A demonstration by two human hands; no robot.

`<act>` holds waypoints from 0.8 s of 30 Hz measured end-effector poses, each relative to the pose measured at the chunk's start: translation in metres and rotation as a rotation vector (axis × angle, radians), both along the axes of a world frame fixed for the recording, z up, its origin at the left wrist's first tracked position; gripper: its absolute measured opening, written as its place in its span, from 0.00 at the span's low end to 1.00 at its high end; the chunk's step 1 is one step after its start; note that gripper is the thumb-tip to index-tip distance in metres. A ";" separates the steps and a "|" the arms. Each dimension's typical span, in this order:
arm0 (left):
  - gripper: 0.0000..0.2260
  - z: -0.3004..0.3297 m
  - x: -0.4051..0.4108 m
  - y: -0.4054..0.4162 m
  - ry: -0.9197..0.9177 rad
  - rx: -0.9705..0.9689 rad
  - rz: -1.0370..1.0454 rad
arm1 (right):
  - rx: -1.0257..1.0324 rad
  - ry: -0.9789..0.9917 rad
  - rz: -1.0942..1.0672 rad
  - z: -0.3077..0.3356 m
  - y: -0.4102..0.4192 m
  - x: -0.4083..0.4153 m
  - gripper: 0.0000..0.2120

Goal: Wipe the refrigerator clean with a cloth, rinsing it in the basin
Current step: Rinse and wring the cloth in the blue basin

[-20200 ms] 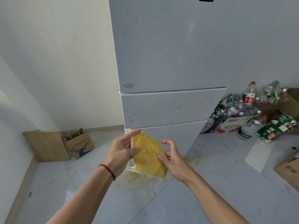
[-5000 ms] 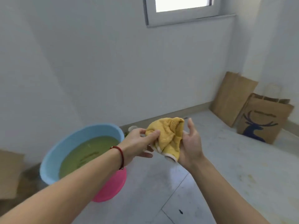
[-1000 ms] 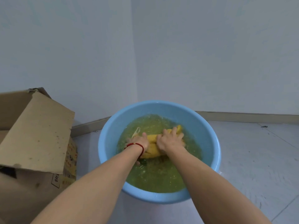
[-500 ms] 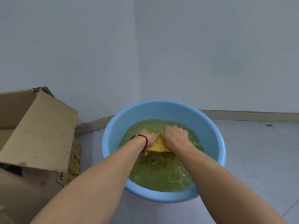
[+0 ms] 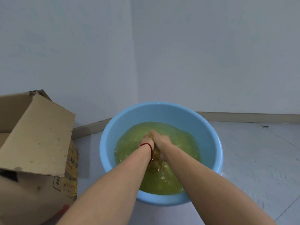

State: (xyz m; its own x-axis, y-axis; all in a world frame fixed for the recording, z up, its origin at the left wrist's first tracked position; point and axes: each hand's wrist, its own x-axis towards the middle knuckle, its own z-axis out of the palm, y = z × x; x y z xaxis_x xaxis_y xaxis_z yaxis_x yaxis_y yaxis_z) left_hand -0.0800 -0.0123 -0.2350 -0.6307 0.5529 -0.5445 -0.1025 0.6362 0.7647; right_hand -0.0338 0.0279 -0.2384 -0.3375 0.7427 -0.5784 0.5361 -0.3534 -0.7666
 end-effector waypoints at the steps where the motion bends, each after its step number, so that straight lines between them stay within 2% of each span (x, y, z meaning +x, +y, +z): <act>1: 0.21 0.001 -0.001 -0.003 0.018 -0.009 0.012 | 0.082 -0.025 0.054 0.000 0.000 0.000 0.32; 2: 0.22 0.002 -0.001 -0.004 0.034 -0.057 0.026 | 0.224 -0.082 0.145 0.003 0.002 0.004 0.32; 4: 0.22 0.011 -0.001 -0.008 0.039 -0.183 -0.017 | 0.541 -0.291 0.329 0.009 0.008 0.015 0.26; 6: 0.20 0.020 -0.010 -0.005 0.101 -0.202 -0.128 | 0.724 -0.400 0.402 0.015 0.019 0.028 0.24; 8: 0.17 0.035 -0.024 0.001 0.150 -0.130 -0.165 | 0.781 -0.471 0.447 0.023 0.030 0.037 0.28; 10: 0.12 0.055 -0.034 0.001 0.100 0.000 -0.233 | 0.739 -0.510 0.508 0.033 0.045 0.044 0.30; 12: 0.08 0.079 -0.036 0.001 0.074 0.131 -0.301 | 0.674 -0.447 0.540 0.052 0.056 0.054 0.30; 15: 0.10 0.107 -0.034 0.005 0.200 0.257 -0.363 | 0.761 -0.349 0.589 0.079 0.074 0.070 0.25; 17: 0.11 0.123 -0.029 0.009 0.257 0.307 -0.379 | 0.701 -0.041 0.636 0.090 0.079 0.084 0.18; 19: 0.09 0.134 -0.025 0.010 0.233 0.346 -0.366 | 0.417 0.295 0.753 0.095 0.068 0.095 0.35; 20: 0.09 0.139 -0.022 0.009 0.214 0.353 -0.373 | 0.336 0.354 0.804 0.093 0.061 0.097 0.41; 22: 0.09 0.147 -0.019 0.007 0.162 0.361 -0.386 | 0.344 0.407 0.785 0.081 0.049 0.090 0.46; 24: 0.08 0.153 -0.022 0.003 0.059 0.402 -0.373 | 0.420 0.413 0.653 0.071 0.036 0.076 0.44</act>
